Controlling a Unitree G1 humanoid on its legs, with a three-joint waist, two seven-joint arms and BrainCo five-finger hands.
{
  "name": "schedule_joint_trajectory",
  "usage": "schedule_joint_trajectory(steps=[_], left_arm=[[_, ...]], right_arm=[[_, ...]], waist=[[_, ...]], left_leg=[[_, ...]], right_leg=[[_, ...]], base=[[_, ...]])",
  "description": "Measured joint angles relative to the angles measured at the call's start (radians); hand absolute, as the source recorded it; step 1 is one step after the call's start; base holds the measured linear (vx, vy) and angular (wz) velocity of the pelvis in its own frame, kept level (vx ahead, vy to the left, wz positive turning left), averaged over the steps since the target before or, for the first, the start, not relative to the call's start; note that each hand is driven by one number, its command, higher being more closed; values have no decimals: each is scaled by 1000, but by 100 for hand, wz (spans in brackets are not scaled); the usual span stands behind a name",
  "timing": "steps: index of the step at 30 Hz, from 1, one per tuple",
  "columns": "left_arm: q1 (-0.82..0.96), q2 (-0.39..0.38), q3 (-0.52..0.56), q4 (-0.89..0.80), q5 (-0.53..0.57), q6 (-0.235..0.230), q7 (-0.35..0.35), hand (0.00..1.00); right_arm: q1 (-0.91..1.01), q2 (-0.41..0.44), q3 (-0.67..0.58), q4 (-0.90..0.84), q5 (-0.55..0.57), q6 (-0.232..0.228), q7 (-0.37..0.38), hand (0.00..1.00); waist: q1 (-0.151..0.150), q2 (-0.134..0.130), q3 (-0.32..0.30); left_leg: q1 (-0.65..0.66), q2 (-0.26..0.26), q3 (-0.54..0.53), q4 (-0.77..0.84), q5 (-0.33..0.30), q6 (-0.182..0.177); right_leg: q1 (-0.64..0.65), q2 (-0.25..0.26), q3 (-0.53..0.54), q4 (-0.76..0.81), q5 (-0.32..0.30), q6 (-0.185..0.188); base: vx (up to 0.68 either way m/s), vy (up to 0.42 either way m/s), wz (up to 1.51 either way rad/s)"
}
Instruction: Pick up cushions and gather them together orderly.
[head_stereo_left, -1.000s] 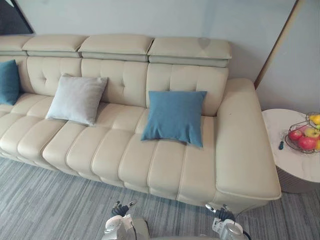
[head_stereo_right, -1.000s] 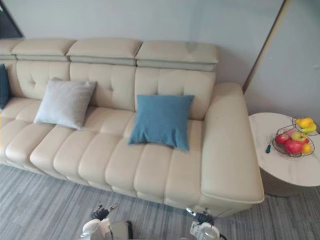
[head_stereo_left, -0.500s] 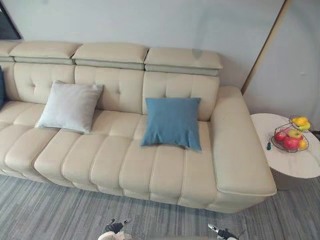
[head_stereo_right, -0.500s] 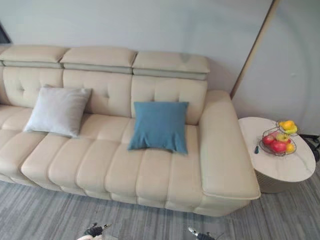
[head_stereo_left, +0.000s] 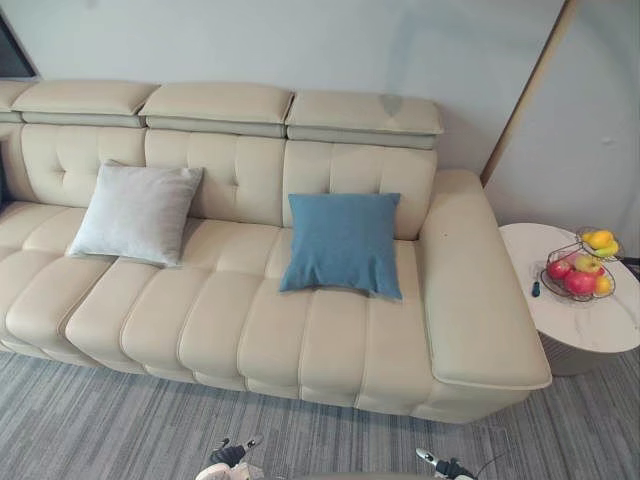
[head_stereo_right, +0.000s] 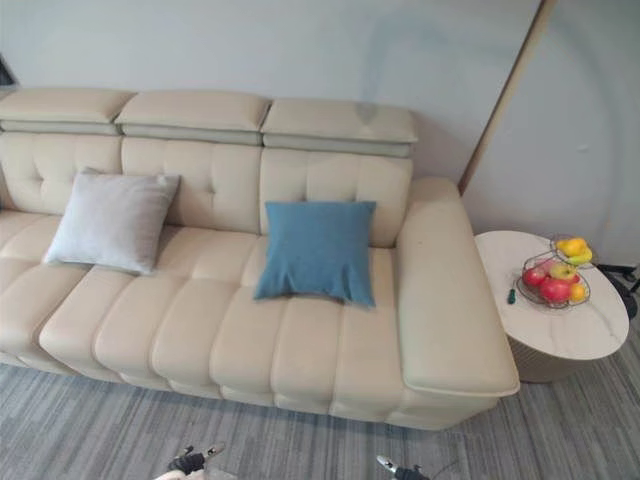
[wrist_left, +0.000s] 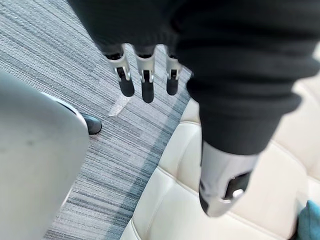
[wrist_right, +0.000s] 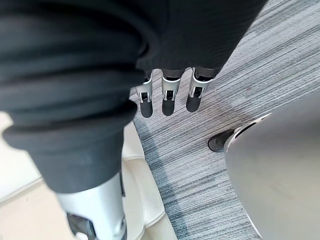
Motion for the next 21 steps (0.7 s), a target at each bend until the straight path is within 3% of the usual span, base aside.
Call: schedule_joint_trajectory(steps=[7, 10, 11, 12, 14, 16, 18, 19, 21], left_arm=[[-18, -5, 37, 20, -18, -5, -9, 0], [-30, -9, 39, 27, -18, -5, -7, 0], [-34, -11, 39, 27, -18, -5, -8, 0], [-35, -9, 40, 24, -18, -5, -8, 0], [-39, -8, 25, 14, -19, -7, -7, 0], [-37, -20, 17, 16, -20, -9, -8, 0], [-38, -24, 10, 17, -21, -13, -9, 0], [-34, -26, -7, 18, -23, -17, -15, 0], [-35, -22, -5, 18, -32, -18, -26, 0]], right_arm=[[-3, 13, 24, -11, 27, 5, -9, 0], [-13, 10, 55, -42, 37, 4, -10, 0], [-41, 13, 61, -43, 37, 3, -10, 0], [-50, 19, 61, -42, 37, 2, -10, 0], [-58, 27, 22, -51, 35, 4, -12, 0], [-51, 22, -6, -72, 34, 3, -17, 0], [-49, 13, -26, -70, 35, 2, -18, 0], [-52, 1, -42, -57, 35, 2, -18, 0], [-53, -2, -60, -42, 36, 2, -19, 0]], waist=[[0, -5, 7], [2, 5, 19], [7, 20, 27], [9, 19, 27], [-1, 22, 41], [-4, 38, 52], [-12, 44, 53], [-9, 54, 59], [-10, 45, 70]], left_leg=[[40, 46, 175, 55, -71, -21], [38, 80, 302, 78, -91, -24], [23, 108, 373, 89, -90, -23], [19, 113, 400, 99, -91, -23], [42, 112, 520, 110, -91, -23], [88, 111, 558, 109, -91, -24], [106, 110, 555, 109, -89, -26], [111, 124, 551, 136, -84, -35], [67, 175, 535, 290, -88, -34]], right_leg=[[-41, 51, 158, -12, 40, -16], [-118, 100, 184, -4, 111, -35], [-173, 121, 89, -3, 152, -74], [-185, 119, 40, 0, 156, -92], [-221, 19, -434, 154, 14, -152], [-210, -1, -529, 207, -14, -163], [-213, 30, -460, 208, -25, -157], [-228, 53, -416, 207, -44, -152], [-235, 72, -374, 204, -54, -160]], base=[[21, 15, -85], [-29, -9, -144], [-21, -52, -144], [-39, -109, -177], [-27, -128, -135], [25, -140, -105], [60, -151, -94], [91, -224, -121], [72, -196, -88]])
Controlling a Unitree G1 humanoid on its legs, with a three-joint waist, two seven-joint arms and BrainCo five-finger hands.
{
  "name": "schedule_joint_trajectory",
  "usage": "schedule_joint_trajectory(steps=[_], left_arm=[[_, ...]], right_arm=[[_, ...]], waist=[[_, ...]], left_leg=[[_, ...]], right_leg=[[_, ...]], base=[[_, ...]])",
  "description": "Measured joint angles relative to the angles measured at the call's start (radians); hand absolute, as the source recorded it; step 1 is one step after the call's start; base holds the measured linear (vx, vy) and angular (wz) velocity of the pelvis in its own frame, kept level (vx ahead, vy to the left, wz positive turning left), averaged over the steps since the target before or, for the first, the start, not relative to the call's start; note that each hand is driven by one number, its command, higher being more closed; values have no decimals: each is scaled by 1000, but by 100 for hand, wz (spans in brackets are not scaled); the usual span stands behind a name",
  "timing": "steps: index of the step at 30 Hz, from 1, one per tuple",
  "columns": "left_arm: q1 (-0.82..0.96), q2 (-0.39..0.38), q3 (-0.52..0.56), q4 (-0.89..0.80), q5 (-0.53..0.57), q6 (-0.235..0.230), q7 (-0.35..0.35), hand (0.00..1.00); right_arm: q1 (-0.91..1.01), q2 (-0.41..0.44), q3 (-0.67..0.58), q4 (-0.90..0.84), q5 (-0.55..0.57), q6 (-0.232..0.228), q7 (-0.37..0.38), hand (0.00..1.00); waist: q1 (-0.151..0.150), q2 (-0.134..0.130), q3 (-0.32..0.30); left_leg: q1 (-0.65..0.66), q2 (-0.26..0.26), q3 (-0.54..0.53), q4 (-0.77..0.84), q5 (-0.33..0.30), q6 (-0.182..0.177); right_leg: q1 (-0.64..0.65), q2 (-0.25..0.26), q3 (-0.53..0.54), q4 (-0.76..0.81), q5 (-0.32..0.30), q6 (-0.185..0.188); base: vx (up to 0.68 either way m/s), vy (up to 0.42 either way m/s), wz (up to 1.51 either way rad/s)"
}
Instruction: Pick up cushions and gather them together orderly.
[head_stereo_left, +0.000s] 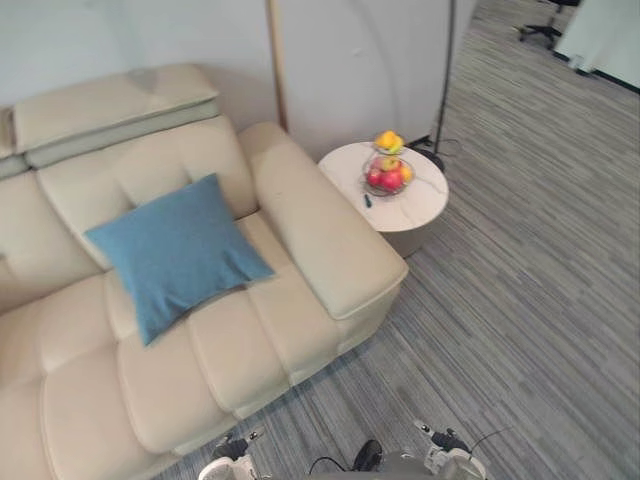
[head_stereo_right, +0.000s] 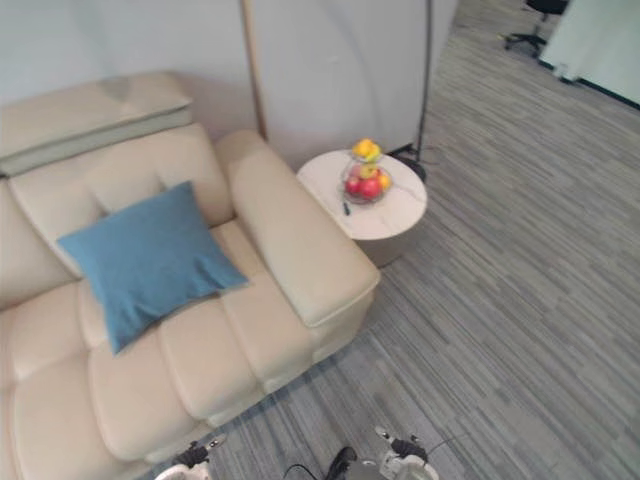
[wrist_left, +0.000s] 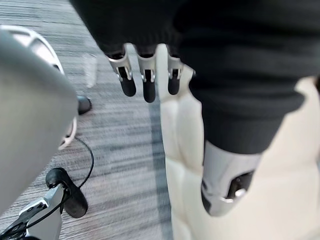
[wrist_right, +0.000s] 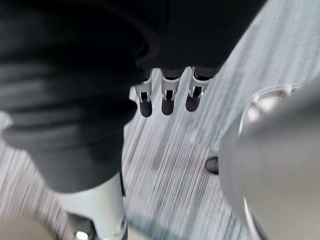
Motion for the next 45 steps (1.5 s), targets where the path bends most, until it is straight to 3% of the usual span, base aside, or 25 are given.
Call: schedule_joint_trajectory(steps=[1, 2, 4, 6, 8, 10, 11, 12, 13, 16, 18, 19, 20, 21, 22, 26, 27, 30, 31, 32, 35, 40, 41, 42, 45], left_arm=[[-1, 5, 10, 0, -5, -2, -2, 0], [0, -1, 52, -2, -22, -7, -2, 0], [-1, -8, 82, -6, -31, -14, -4, 0], [-2, -10, 80, -27, -55, -13, -6, 0], [1, -24, 80, -49, -61, -15, -2, 0], [2, -23, 81, -53, -61, -16, -3, 0], [0, -30, 81, -53, -63, -17, -2, 0], [2, -35, 79, -60, -63, -18, -1, 0], [5, -36, 80, -61, -65, -18, -2, 0], [25, -5, 75, -61, -53, -19, -2, 0], [8, 9, 72, -53, -48, -14, -1, 0], [7, 7, 71, -50, -48, -12, 0, 0], [8, 2, 67, -41, -49, -11, 1, 0], [10, 1, 63, -40, -52, -9, 3, 0], [9, 2, 42, -40, -61, -9, 7, 0], [10, 26, -2, -18, -66, -8, 7, 0], [4, 44, -22, -7, -65, -8, 8, 0], [-6, 32, -37, -4, -34, -4, 7, 0], [-23, 17, -36, -6, -17, -4, 8, 0], [-26, 8, -38, -29, -12, -5, 8, 0], [-33, 11, -63, -64, 20, -4, 9, 0], [-40, 3, -122, -111, 73, -6, 29, 0], [-39, 3, -125, -113, 92, -7, 30, 0], [-34, 17, -128, -112, 101, -7, 32, 0], [-43, 20, -139, -109, 111, -3, 32, 0]], right_arm=[[7, 4, 0, 6, 1, 4, -1, 0], [13, 4, 2, 2, 2, 4, -4, 0], [11, -4, 16, 3, 6, 4, -13, 0], [2, -3, 45, 3, 6, 5, -15, 0], [-8, -1, 49, 5, 7, 5, -18, 0], [-7, -4, 81, 2, 7, 3, -20, 0], [-7, -3, 91, 1, 7, 1, -20, 0], [-6, 0, 92, 0, 7, 1, -20, 0], [-5, 1, 91, -1, 7, 0, -20, 0], [33, 40, 93, -35, 5, 0, -18, 0], [31, 54, 99, -45, 5, -7, -12, 0], [28, 52, 100, -46, 5, -7, -11, 0], [18, 54, 99, -60, 5, -6, -11, 0], [8, 57, 100, -67, 4, -7, -10, 0], [4, 66, 104, -68, 0, -6, -8, 0], [-44, 64, 81, 2, -1, -7, -8, 0], [-58, 57, 78, 27, -2, -5, -12, 0], [-68, 38, 31, 39, -1, -9, -12, 0], [-58, 29, 36, 33, 0, -9, -12, 0], [-55, 25, 49, 32, 1, -8, -15, 0], [-54, 33, 74, 21, 7, -8, -28, 0], [-52, 46, 57, -1, 41, -10, -41, 0], [-48, 46, 40, 1, 41, -9, -41, 0], [-34, 58, 38, 1, 42, -9, -43, 0], [-9, 70, 36, -12, 42, -6, -44, 0]], waist=[[-1, -5, 9], [4, 0, 27], [9, 13, 40], [20, 0, 48], [29, -5, 50], [35, -5, 45], [45, -8, 37], [62, -5, 34], [67, 3, 29], [66, -46, -26], [65, -65, -25], [66, -58, -20], [71, -39, -9], [70, -36, -9], [69, -26, -9], [69, -31, -7], [68, -45, -5], [57, -14, 7], [51, 7, 15], [55, 10, 24], [68, 0, 36], [69, -4, 37], [72, -9, 34], [83, -28, 13], [77, -53, 2]], left_leg=[[-47, 49, -43, 143, -1, 13], [-120, 107, -140, 340, -30, 96], [-216, 85, -326, 486, -101, 62], [-327, -55, -550, 451, -180, 15], [-361, -138, -680, 340, -183, 9], [-397, -217, -835, 276, -178, 12], [-413, -251, -937, 224, -155, 52], [-391, -235, -936, 165, -128, 80], [-379, -220, -913, 155, -91, 52], [-325, -197, -727, 102, -104, 71], [-272, -183, -616, 98, -122, 91], [-261, -173, -599, 97, -124, 95], [-216, -150, -541, 83, -126, 97], [-201, -142, -517, 75, -126, 97], [-155, -118, -450, 41, -132, 86], [-79, -95, -351, -30, -133, 83], [-47, -102, -345, -44, -133, 83], [-27, -65, -393, 59, -109, 39], [-82, -29, -432, 259, -91, 42], [-172, -5, -492, 482, -36, 92], [-309, -34, -591, 664, -125, 87], [-433, -147, -696, 220, -134, 59], [-434, -179, -761, 132, -46, 36], [-401, -217, -753, 99, -14, 67], [-328, -218, -628, 90, -79, 112]], right_leg=[[10, 18, 26, -10, -2, -2], [33, 55, 64, -15, -10, -17], [42, 103, 137, 0, -31, -54], [54, 143, 254, 0, -36, -62], [71, 166, 348, 4, -43, -49], [73, 185, 429, 13, -54, -43], [69, 200, 501, 26, -62, -32], [64, 216, 555, 65, -82, -20], [63, 225, 581, 85, -93, -15], [24, 179, 621, 161, -145, 74], [-20, 131, 523, 227, -131, 112], [-27, 125, 490, 242, -124, 127], [-44, 80, 343, 301, -125, 131], [-48, 55, 285, 315, -127, 127], [-52, -32, 88, 319, -129, 122], [-72, -72, -103, 129, -39, 80], [-67, -66, -130, 75, 22, 0], [-10, -5, -86, 51, -3, -11], [35, 30, -61, 30, -20, -16], [72, 53, -17, 18, -42, -24], [136, 76, 80, 9, -82, -42], [210, 72, 262, -48, -89, 5], [219, 65, 312, -59, -106, 24], [230, 45, 380, -72, -112, 53], [202, 0, 440, 44, -113, 110]], base=[[88, -193, -66], [166, -259, -117], [146, -131, -127], [158, -48, -150], [173, 24, -169], [229, 91, -174], [230, 125, -192], [249, 144, -201], [289, 172, -193], [312, 195, -164], [282, 189, -121], [234, 125, -116], [148, 69, -89], [183, 87, -137], [190, 67, -116], [231, -57, -117], [233, -155, -83], [370, -239, -82], [348, -168, -69], [277, -119, -75], [281, -32, -111], [307, 107, -117], [439, 276, -112], [369, 234, -100], [467, 227, -95]])
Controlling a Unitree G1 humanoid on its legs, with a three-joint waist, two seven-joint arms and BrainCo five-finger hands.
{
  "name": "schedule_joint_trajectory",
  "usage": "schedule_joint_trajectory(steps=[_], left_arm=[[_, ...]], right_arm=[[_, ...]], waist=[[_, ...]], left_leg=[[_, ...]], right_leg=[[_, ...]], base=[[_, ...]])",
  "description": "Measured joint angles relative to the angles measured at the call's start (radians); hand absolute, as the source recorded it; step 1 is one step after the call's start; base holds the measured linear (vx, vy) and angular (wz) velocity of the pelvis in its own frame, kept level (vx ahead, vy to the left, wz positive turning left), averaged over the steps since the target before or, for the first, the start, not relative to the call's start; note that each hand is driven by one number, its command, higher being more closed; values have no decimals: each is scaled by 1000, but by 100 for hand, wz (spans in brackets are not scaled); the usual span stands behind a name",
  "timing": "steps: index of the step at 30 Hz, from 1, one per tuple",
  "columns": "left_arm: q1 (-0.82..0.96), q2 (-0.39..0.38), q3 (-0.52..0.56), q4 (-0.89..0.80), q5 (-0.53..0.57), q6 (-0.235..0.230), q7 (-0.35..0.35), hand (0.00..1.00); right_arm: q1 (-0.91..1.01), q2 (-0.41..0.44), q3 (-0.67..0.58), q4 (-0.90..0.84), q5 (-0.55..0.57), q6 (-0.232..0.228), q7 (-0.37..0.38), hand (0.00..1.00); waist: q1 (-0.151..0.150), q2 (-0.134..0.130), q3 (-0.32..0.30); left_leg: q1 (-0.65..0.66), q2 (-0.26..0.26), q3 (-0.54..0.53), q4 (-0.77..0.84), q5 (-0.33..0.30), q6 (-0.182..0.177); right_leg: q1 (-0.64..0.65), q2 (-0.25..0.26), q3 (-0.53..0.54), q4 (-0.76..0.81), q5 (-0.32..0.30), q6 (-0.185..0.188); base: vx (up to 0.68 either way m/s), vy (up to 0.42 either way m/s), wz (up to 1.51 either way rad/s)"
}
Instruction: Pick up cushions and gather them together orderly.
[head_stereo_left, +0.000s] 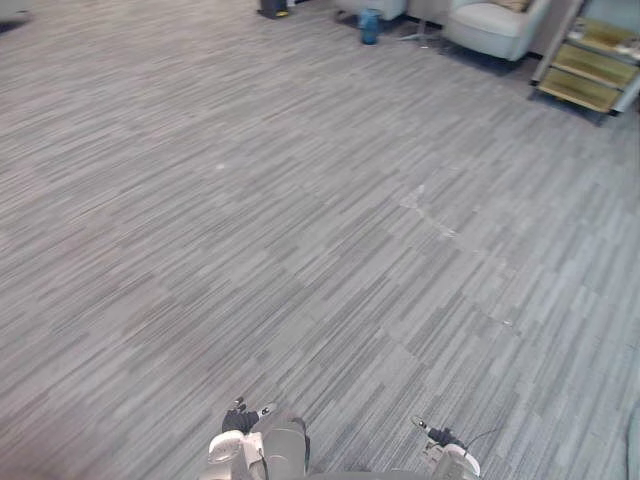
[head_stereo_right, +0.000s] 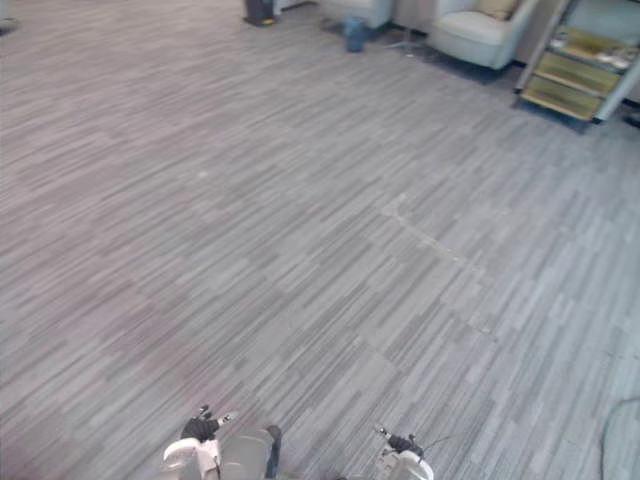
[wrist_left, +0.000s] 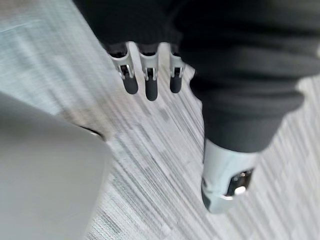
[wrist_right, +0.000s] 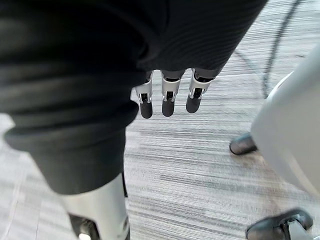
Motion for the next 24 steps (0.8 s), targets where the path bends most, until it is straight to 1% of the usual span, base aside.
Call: schedule_joint_trajectory(steps=[1, 2, 3, 4, 5, 6, 7, 8, 9, 10, 11, 12, 13, 14, 15, 16, 17, 18, 19, 20, 21, 22, 23, 24], left_arm=[[4, -1, 0, 0, 0, 0, 0, 0], [5, -5, -13, 0, 0, 1, 0, 0], [5, -6, -22, 0, 0, 1, -1, 0], [1, -12, -41, 2, -1, 2, -1, 0], [-6, -16, -42, 3, -1, 2, -1, 0], [-15, -17, -43, 3, 0, 1, -1, 0], [-17, -12, -42, 12, -1, 0, -1, 0], [-23, -9, -43, 26, -1, 0, -1, 0], [-22, -1, -57, 37, -1, 0, 0, 0], [-21, 5, -65, 50, 0, 1, 0, 0], [-19, 14, -72, 67, 0, 1, -1, 0], [-14, 20, -80, 72, 0, 4, -1, 0], [-9, 23, -84, 72, 0, 4, -1, 0], [3, 26, -85, 73, 1, 2, -1, 0], [11, 17, -70, 66, 3, 1, -4, 0], [16, 8, -54, 64, 9, 0, -5, 0], [25, 3, -25, 62, 19, 0, -4, 0], [28, -6, 8, 61, 19, 3, -2, 0], [30, -12, 21, 54, 14, 3, -2, 0], [32, -13, 25, 31, 13, 1, -1, 0], [30, -5, 20, 11, 10, -1, -1, 0], [29, 0, 15, 0, 8, -1, -1, 0], [31, 7, 8, -16, -1, -2, 0, 0], [32, 9, 2, -18, -4, -4, 2, 0]], right_arm=[[-1, 0, 2, -3, 0, 0, 0, 0], [1, 0, 8, -33, 0, -2, 3, 0], [5, -2, 8, -42, 1, -3, 3, 0], [8, -1, 10, -72, -1, -6, 3, 0], [9, -2, 10, -72, -1, -8, 3, 0], [7, -1, 10, -71, -1, -9, 4, 0], [-3, -1, 5, -60, -3, -10, 5, 0], [-7, -1, -5, -55, -3, -11, 5, 0], [-17, -3, -16, -46, -3, -12, 5, 0], [-24, -5, -21, -39, -3, -12, 5, 0], [-43, -12, -28, -23, -2, -13, 4, 0], [-50, -19, -34, -20, -1, -12, 3, 0], [-43, -21, -35, -19, -1, -12, 3, 0], [-24, -37, -41, -12, 0, -12, 5, 0], [-25, -46, -53, -8, 0, -11, 5, 0], [-26, -44, -55, -10, 0, -12, 5, 0], [-26, -43, -47, -18, 0, -13, 5, 0], [-26, -43, -23, -29, 3, -15, 4, 0], [-29, -43, -16, -28, 7, -15, 3, 0], [-30, -37, -7, -26, 9, -11, 2, 0], [-31, -25, 18, -25, 15, -10, 1, 0], [-36, -21, 25, -25, 19, -10, 1, 0], [-40, -15, 15, -21, 36, -10, 0, 0], [-48, -13, -13, -6, 36, -10, -1, 0]], waist=[[1, 0, 0], [5, 9, 6], [-3, 15, 12], [-26, 23, 16], [-30, 30, 17], [-30, 29, 14], [-31, 24, 15], [-35, 22, 15], [-40, 23, 16], [-48, 22, 16], [-69, 22, 20], [-79, 21, 31], [-79, 17, 30], [-84, 18, 27], [-81, 40, 18], [-76, 54, 14], [-74, 74, 15], [-71, 93, 21], [-64, 97, 26], [-54, 93, 37], [-40, 73, 51], [-34, 63, 54], [-30, 46, 48], [-23, 42, 44]], left_leg=[[8, 0, 9, -2, -3, 4], [85, 3, 65, -34, -16, 20], [119, 4, 72, -49, -18, 24], [206, 8, 86, -92, -21, 27], [246, 14, 106, -125, -24, 23], [279, 24, 116, -158, -34, 19], [317, 33, 132, -204, -39, 14], [344, 41, 147, -235, -38, 13], [356, 47, 157, -248, -38, 13], [358, 50, 158, -250, -39, 12], [365, 53, 153, -255, -39, 12], [391, 52, 143, -256, -39, 12], [403, 46, 129, -254, -39, 11], [431, 49, 60, -231, -44, 3], [420, 79, 33, -165, -42, -5], [391, 91, 15, -88, -39, -11], [318, 114, -10, 106, -12, -54], [202, 146, -40, 360, 97, -110], [157, 161, -45, 460, 111, -116], [96, 175, -41, 590, 77, -110], [43, 164, -34, 633, 28, -98], [17, 155, -24, 622, 6, -88], [-28, 140, 7, 539, -31, -72], [-52, 113, 25, 364, -54, -68]], right_leg=[[-7, -3, 1, 19, -1, 9], [-102, -27, -7, 261, 22, 94], [-143, -39, -18, 352, 33, 117], [-207, -66, -90, 521, 30, 110], [-236, -82, -147, 551, 21, 86], [-258, -89, -202, 546, 14, 70], [-279, -96, -281, 493, 3, 45], [-296, -95, -342, 409, 3, 30], [-316, -77, -371, 306, 18, 14], [-330, -61, -375, 231, 40, 1], [-348, -40, -371, 112, 98, -21], [-350, -22, -356, -14, 180, -33], [-340, -15, -351, -56, 215, -38], [-326, 4, -324, -48, 287, -112], [-318, 26, -329, -31, 257, -117], [-306, 40, -327, -34, 234, -120], [-278, 69, -325, -47, 207, -128], [-235, 111, -295, -71, 181, -142], [-208, 129, -282, -84, 175, -151], [-143, 156, -254, -107, 160, -168], [-67, 162, -218, -142, 143, -176], [-37, 162, -199, -160, 139, -177], [15, 158, -158, -195, 137, -172], [51, 148, -123, -229, 133, -162]], base=[[438, 256, -126], [273, 165, -83], [333, 174, -95], [320, 141, -44], [317, 117, -40], [317, 85, -32], [332, 42, -31], [333, 23, -35], [358, -21, -30], [304, -45, -19], [499, -138, 1], [449, -163, 10], [585, -245, 22], [512, -240, 8], [509, -251, -2], [491, -225, -33], [516, -227, -48], [529, -202, -56], [546, -167, -72], [548, -118, -79], [535, -111, -78], [505, -118, -84], [564, -82, -94], [464, -58, -99]])
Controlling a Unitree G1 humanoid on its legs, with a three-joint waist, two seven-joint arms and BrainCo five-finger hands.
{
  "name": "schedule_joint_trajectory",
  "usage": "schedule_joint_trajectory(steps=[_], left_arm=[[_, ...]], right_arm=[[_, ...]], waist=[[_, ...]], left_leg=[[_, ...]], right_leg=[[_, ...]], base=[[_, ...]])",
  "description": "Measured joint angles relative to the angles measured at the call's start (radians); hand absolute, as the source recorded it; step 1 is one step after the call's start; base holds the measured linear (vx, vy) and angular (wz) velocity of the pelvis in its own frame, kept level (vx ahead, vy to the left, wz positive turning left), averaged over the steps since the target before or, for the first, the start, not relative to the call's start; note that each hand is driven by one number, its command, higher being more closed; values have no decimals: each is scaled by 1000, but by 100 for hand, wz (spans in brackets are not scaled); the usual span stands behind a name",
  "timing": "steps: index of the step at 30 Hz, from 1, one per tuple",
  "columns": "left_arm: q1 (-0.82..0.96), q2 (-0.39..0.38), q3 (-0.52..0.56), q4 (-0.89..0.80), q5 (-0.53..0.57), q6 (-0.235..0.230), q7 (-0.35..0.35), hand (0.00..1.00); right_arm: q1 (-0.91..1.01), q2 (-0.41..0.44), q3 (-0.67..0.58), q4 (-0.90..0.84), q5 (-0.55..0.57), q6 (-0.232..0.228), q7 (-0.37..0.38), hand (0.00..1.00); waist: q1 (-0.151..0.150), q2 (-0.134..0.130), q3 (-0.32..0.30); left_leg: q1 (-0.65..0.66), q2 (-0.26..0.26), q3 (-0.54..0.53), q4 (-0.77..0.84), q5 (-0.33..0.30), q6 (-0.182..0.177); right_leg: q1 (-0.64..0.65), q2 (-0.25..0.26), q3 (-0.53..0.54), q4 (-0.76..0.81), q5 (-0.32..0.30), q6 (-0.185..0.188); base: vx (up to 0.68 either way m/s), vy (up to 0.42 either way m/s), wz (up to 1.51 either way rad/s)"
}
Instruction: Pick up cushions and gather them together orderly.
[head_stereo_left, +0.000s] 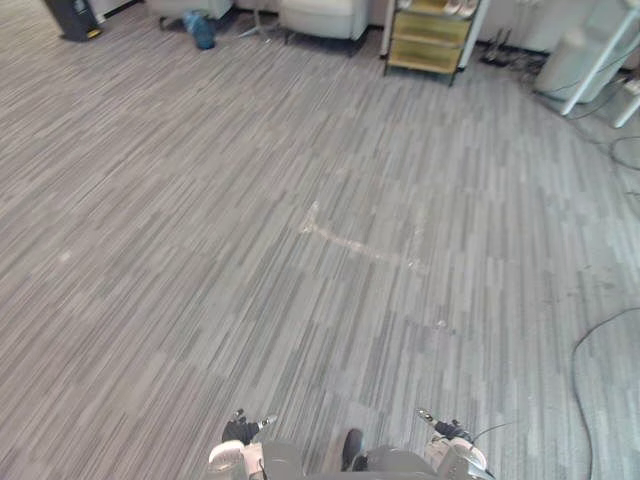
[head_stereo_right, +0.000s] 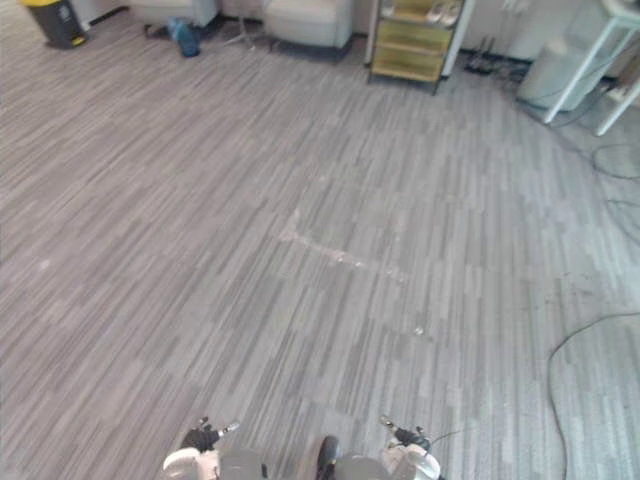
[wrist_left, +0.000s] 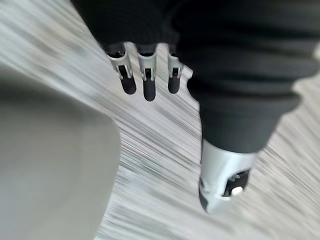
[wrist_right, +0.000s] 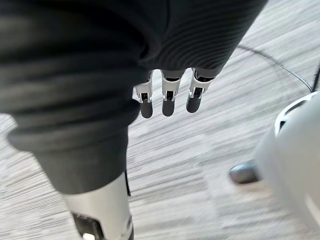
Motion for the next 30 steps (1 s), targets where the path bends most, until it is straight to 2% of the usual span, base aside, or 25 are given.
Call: schedule_joint_trajectory(steps=[1, 2, 3, 5, 6, 7, 8, 9, 10, 11, 12, 14, 15, 17, 19, 21, 22, 23, 24, 25, 26, 27, 28, 30], left_arm=[[0, 0, -1, 0, -1, 0, 1, 0], [-1, -5, -10, 2, -1, 0, 3, 0], [-2, -8, -11, 4, -2, 0, 3, 0], [4, -14, -19, 7, -8, -1, 7, 0], [6, -13, -20, 15, -9, -1, 7, 0], [3, -5, -29, 19, -8, 1, 6, 0], [5, -4, -26, 17, -17, 0, 7, 0], [5, -4, -23, 16, -17, 1, 9, 0], [7, -4, -24, 17, -18, 2, 8, 0], [8, -4, -24, 18, -18, 4, 8, 0], [5, -6, -26, 19, -17, 9, 8, 0], [8, -13, -25, 25, -17, 12, 8, 0], [8, -13, -22, 30, -18, 12, 9, 0], [-2, -12, -19, 47, -19, 12, 10, 0], [-8, -13, -19, 50, -18, 11, 9, 0], [1, -7, -16, 69, -17, 13, 9, 0], [12, -3, -16, 68, -17, 13, 8, 0], [20, -6, -12, 74, -17, 13, 9, 0], [25, -16, -4, 75, -16, 11, 6, 0], [26, -27, 10, 74, -17, 11, 5, 0], [25, -34, 33, 67, -16, 13, 5, 0], [17, -46, 59, 62, -17, 17, 5, 0], [15, -52, 62, 39, -17, 20, 5, 0], [15, -51, 57, 30, -18, 20, 3, 0]], right_arm=[[-7, 6, -10, 2, 0, 1, -1, 0], [-12, 2, -22, 1, 0, 1, -6, 0], [-7, -4, -25, 1, 0, 3, -10, 0], [11, -26, -29, 2, -1, 8, -13, 0], [13, -24, -28, 4, -1, 9, -13, 0], [12, -23, -20, 3, -1, 9, -13, 0], [21, -21, -19, 3, -3, 10, -10, 0], [23, -17, -9, 1, -3, 10, -9, 0], [25, -14, 10, -3, -4, 9, -5, 0], [28, -14, 23, -7, -4, 9, -3, 0], [34, -8, 34, -13, -4, 7, 6, 0], [64, -3, 48, -48, -7, 5, 7, 0], [68, -4, 51, -57, -9, 3, 9, 0], [67, -4, 36, -55, -11, -3, 14, 0], [56, -10, 13, -43, -10, -11, 16, 0], [46, -24, -15, -13, -6, -10, 16, 0], [47, -24, -21, -11, -6, -9, 15, 0], [49, -34, -25, -11, -5, -9, 15, 0], [50, -44, -32, -8, -5, -9, 14, 0], [47, -46, -37, -3, -5, -8, 14, 0], [38, -41, -39, -3, -2, -8, 13, 0], [41, -42, -22, -15, -2, -9, 12, 0], [40, -45, -1, -23, 0, -9, 8, 0], [40, -41, 4, -21, 1, -5, 4, 0]], waist=[[4, 0, 0], [6, 7, -4], [6, 13, -6], [19, 17, -20], [21, 10, -35], [17, 8, -39], [23, 5, -36], [33, -2, -36], [36, -7, -37], [35, -7, -36], [30, -8, -32], [12, 1, -35], [10, -3, -33], [0, -4, -34], [-10, -5, -33], [-20, -4, -31], [-23, -8, -33], [-41, -3, -37], [-41, 25, -46], [-38, 32, -49], [-38, 43, -45], [-42, 53, -39], [-28, 58, -22], [-13, 59, -11]], left_leg=[[-10, -16, 3, -105, 0, -1], [-39, -39, 5, -276, 24, 12], [-57, -56, 5, -375, 68, 15], [-56, -103, 1, -505, 255, 13], [-39, -128, -5, -517, 293, 67], [-20, -138, 22, -506, 268, 97], [0, -137, 36, -495, 242, 104], [31, -139, 52, -498, 223, 112], [83, -138, 67, -504, 196, 124], [116, -138, 67, -513, 175, 124], [192, -144, 64, -530, 139, 122], [285, -142, 54, -549, 97, 123], [344, -139, 51, -582, 86, 129], [412, -123, 31, -636, 82, 128], [433, -110, -2, -661, 62, 117], [474, -107, -41, -673, 26, 94], [491, -110, -57, -673, 13, 89], [514, -96, -95, -671, -1, 81], [502, -70, -125, -630, 1, 80], [477, -63, -139, -577, 1, 80], [416, -53, -155, -436, 1, 79], [313, -47, -154, -197, 37, 21], [204, -12, -135, 69, 110, -21], [144, 12, -110, 191, 69, 3]], right_leg=[[14, -8, 15, -10, -6, 11], [51, -19, 44, -35, -18, 27], [72, -27, 58, -50, -28, 40], [117, -57, 104, -74, -50, 75], [123, -81, 123, -71, -64, 97], [114, -108, 137, -28, -69, 107], [106, -113, 158, 23, -71, 109], [80, -118, 168, 122, -81, 135], [7, -122, 165, 341, -85, 216], [-44, -123, 160, 472, -59, 261], [-137, -144, 138, 708, -36, 304], [-220, -181, 60, 836, -76, 248], [-259, -203, -6, 813, -106, 218], [-303, -209, -91, 668, -119, 200], [-350, -191, -123, 441, -76, 181], [-356, -159, -94, 220, 45, 157], [-351, -151, -87, 184, 81, 142], [-342, -134, -67, 202, 138, 107], [-335, -122, -86, 217, 103, 98], [-332, -118, -97, 222, 84, 93], [-309, -110, -116, 214, 60, 88], [-262, -98, -128, 195, 30, 79], [-180, -73, -128, 159, 4, 66], [-104, -59, -126, 126, -22, 53]], base=[[443, 26, -85], [381, 95, -56], [594, 174, -57], [542, 189, -56], [656, 235, -39], [648, 239, -30], [600, 233, -30], [365, 148, -45], [433, 159, -39], [415, 123, -32], [417, 105, -9], [391, 64, 12], [370, 43, 18], [396, -4, 36], [420, -68, 51], [526, -159, 51], [526, -195, 66], [553, -214, 60], [446, -169, 48], [651, -276, 21], [635, -285, 22], [745, -311, 29], [532, -176, 23], [434, -106, -4]])
